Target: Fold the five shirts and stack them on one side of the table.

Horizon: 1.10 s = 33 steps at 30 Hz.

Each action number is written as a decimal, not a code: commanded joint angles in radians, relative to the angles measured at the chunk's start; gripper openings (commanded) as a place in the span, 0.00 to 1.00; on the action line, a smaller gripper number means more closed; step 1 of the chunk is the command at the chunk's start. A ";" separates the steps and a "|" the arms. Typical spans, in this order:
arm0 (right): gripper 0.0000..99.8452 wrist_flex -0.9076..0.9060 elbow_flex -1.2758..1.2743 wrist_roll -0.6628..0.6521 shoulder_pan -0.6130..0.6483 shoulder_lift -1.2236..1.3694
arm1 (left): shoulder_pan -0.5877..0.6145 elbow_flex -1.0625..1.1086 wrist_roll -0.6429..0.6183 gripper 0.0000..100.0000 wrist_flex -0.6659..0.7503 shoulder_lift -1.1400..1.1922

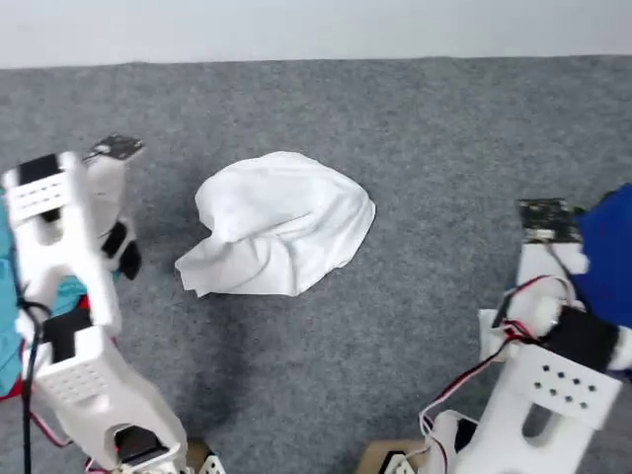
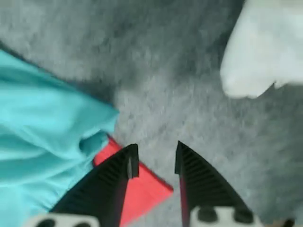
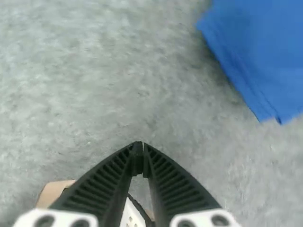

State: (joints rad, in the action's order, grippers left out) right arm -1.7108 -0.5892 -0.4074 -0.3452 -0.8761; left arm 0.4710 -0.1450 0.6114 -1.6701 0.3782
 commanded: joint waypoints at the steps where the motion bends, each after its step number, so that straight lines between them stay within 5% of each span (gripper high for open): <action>1: 0.01 0.018 0.008 -0.011 0.099 -0.007 | 0.015 -0.002 0.060 0.14 -0.074 -0.031; 14: 0.01 0.016 -0.100 -0.011 0.145 -0.016 | -0.236 0.039 -0.018 0.14 -0.080 -0.032; 22: 0.01 0.018 -0.100 -0.012 0.145 -0.010 | -0.436 0.041 -0.233 0.14 -0.031 -0.031; 33: 0.01 0.018 -0.100 -0.015 0.150 -0.008 | -0.462 0.047 -0.371 0.16 -0.040 -0.021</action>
State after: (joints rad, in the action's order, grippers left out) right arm -1.7108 -0.6997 -0.4104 -0.2056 -0.8761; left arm 0.0061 -0.0944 0.2524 -1.7085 0.3767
